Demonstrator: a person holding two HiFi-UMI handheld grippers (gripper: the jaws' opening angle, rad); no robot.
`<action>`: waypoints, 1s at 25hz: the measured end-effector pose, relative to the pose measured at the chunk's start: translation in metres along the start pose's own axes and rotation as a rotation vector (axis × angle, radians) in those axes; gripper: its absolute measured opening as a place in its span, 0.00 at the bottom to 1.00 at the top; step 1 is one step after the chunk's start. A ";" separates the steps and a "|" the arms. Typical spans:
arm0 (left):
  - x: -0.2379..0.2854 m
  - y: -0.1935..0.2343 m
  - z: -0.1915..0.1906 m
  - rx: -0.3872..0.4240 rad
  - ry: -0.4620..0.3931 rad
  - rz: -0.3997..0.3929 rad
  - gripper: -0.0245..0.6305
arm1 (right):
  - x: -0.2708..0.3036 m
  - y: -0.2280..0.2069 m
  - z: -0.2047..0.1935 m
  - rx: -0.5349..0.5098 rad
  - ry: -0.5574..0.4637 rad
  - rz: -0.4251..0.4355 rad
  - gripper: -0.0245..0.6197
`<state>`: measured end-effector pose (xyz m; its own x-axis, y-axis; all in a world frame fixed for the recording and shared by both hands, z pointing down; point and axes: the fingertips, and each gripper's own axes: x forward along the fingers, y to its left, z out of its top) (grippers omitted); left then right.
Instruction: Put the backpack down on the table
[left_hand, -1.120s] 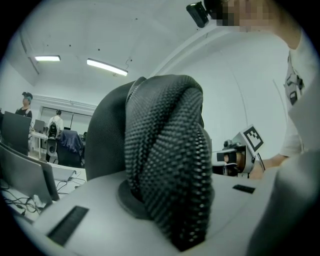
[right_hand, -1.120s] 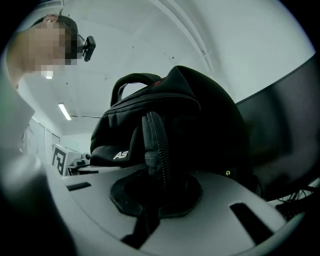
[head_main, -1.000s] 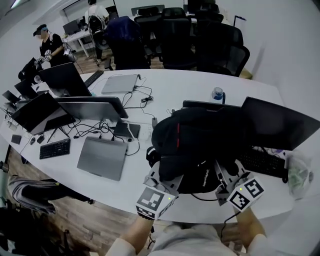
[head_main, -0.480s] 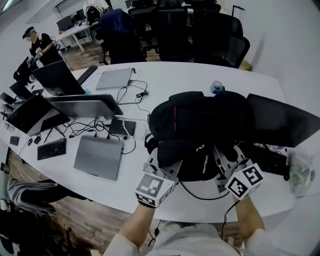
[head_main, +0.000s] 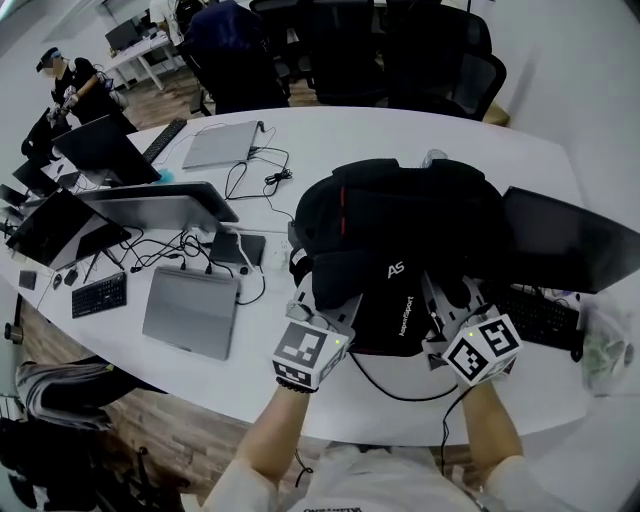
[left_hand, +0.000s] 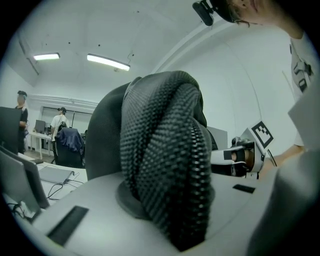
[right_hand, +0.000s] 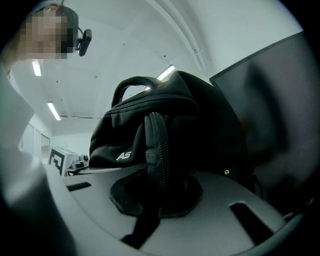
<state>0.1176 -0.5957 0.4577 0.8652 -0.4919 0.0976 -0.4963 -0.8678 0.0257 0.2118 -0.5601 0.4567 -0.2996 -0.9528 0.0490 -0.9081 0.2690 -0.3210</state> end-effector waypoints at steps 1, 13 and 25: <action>0.000 0.003 -0.003 -0.006 -0.005 0.006 0.12 | 0.003 0.000 -0.002 0.000 -0.001 0.007 0.07; 0.001 0.016 -0.037 0.056 -0.030 0.057 0.13 | 0.014 -0.003 -0.033 -0.119 -0.053 -0.028 0.07; -0.008 0.013 -0.046 0.051 -0.079 0.086 0.14 | 0.008 -0.001 -0.045 -0.174 -0.124 -0.051 0.10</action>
<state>0.1014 -0.5997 0.5030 0.8238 -0.5665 0.0189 -0.5659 -0.8239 -0.0299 0.1972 -0.5613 0.5001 -0.2232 -0.9730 -0.0595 -0.9612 0.2299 -0.1527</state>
